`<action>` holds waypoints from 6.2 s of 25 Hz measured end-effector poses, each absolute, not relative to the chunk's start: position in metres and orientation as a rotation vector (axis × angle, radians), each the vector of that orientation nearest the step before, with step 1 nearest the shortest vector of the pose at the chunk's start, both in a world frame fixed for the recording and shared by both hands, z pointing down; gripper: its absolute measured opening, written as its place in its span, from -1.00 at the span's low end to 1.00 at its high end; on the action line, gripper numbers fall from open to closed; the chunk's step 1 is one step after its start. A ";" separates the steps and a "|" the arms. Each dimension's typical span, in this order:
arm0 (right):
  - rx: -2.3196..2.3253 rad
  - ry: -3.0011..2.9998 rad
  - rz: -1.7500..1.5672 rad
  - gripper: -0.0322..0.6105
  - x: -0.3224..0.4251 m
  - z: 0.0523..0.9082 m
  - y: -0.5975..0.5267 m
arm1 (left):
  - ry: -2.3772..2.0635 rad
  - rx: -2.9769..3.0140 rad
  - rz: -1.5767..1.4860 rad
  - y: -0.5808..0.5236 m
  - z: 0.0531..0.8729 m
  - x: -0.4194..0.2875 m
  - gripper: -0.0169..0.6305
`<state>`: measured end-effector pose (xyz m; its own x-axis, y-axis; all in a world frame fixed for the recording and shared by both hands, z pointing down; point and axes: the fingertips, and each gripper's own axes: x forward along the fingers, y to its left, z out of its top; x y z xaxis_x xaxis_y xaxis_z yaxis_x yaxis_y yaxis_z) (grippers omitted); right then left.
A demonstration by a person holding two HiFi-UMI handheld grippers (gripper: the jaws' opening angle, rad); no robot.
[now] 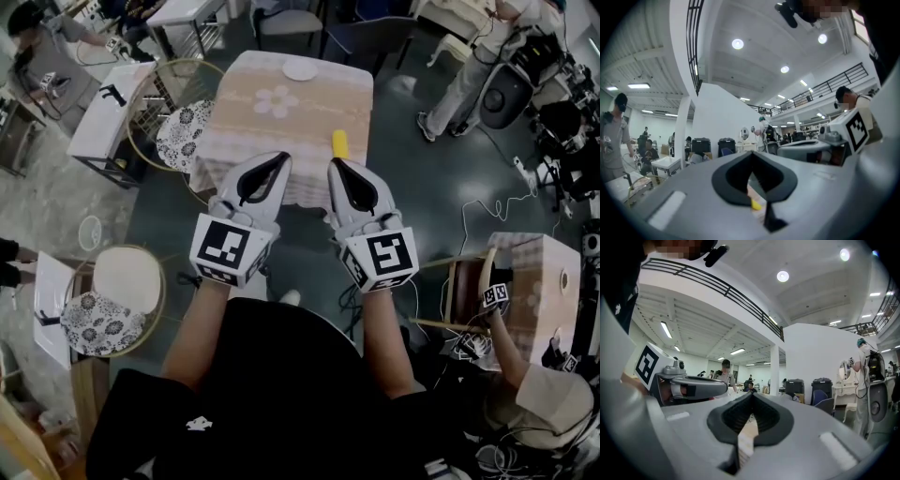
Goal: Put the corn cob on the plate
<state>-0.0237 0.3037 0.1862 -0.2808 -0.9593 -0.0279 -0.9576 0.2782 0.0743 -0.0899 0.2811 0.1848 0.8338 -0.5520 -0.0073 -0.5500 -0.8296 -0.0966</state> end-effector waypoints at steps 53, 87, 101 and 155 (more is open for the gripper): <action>2.093 -2.147 0.141 -0.89 0.017 0.234 0.018 | 0.570 -3.147 -0.104 -0.022 0.223 -0.073 -0.93; 2.161 -1.768 0.548 -0.89 0.149 0.384 0.003 | 0.451 -3.281 -0.310 -0.082 0.301 0.003 -0.93; 2.002 -1.692 0.860 -0.45 0.177 0.515 0.019 | 0.396 -3.270 -0.569 -0.073 0.364 0.037 -0.93; 1.773 -1.588 0.951 -0.12 0.189 0.640 -0.007 | 0.442 -3.238 -0.863 -0.112 0.439 0.047 -0.93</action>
<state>0.1890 -0.0068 0.6399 0.0418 -0.5849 0.8100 -0.9902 -0.1322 -0.0444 0.0473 -0.1118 0.4391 0.8378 -0.1864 0.5132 -0.3072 -0.9380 0.1608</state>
